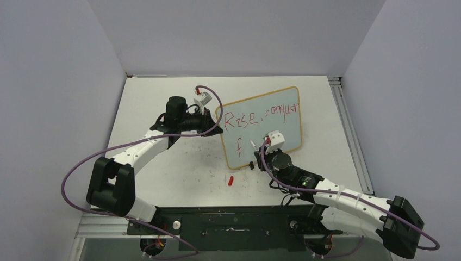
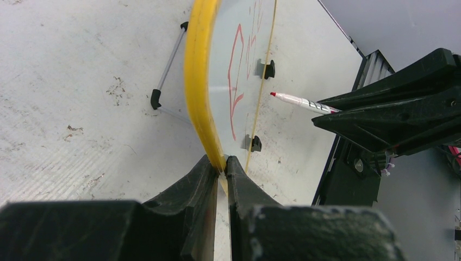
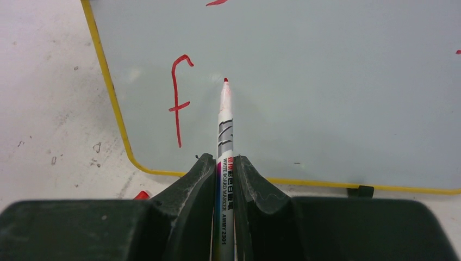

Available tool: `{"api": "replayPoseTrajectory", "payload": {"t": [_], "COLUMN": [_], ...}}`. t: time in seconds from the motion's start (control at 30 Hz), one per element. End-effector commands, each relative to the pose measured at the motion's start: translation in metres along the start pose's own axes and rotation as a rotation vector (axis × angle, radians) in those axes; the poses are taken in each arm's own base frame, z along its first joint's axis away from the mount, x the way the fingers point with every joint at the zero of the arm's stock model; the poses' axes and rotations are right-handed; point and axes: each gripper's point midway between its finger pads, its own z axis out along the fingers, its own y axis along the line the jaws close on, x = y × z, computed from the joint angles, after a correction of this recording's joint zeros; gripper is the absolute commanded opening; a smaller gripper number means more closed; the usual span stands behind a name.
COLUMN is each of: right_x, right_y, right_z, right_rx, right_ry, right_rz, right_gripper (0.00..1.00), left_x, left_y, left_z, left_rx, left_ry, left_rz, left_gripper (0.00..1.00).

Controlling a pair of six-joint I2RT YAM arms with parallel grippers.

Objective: Write a sentence on the whiteboard

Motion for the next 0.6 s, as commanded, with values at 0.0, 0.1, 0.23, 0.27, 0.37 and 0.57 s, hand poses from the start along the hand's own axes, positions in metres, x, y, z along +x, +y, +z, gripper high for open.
{"api": "replayPoseTrajectory", "payload": {"t": [0.0,0.1,0.23,0.27,0.37,0.57], "right_x": [-0.009,-0.002,0.004,0.004,0.005,0.01], "right_y": [0.014,0.016,0.018,0.019,0.021,0.025], "right_z": [-0.002,0.0,0.003,0.004,0.006,0.006], "right_rx": [-0.091,-0.106,-0.113,-0.113,-0.118,-0.13], "right_ry": [-0.046,-0.036,-0.028,-0.027,-0.025,-0.005], "right_rz": [0.004,0.01,0.015,0.016,0.015,0.011], "right_gripper": [0.05,0.05,0.05,0.05,0.05,0.05], "left_x": [-0.029,-0.028,-0.028,-0.028,-0.027,-0.028], "left_y": [-0.012,-0.012,-0.011,-0.011,-0.011,-0.012], "left_z": [-0.007,-0.007,-0.006,-0.006,-0.006,-0.006], "left_rx": [0.022,0.023,0.021,0.021,0.021,0.023], "left_ry": [-0.066,-0.065,-0.063,-0.062,-0.061,-0.063], "left_rz": [0.093,0.092,0.091,0.089,0.089,0.091], "left_gripper": [0.0,0.0,0.0,0.0,0.0,0.0]}}
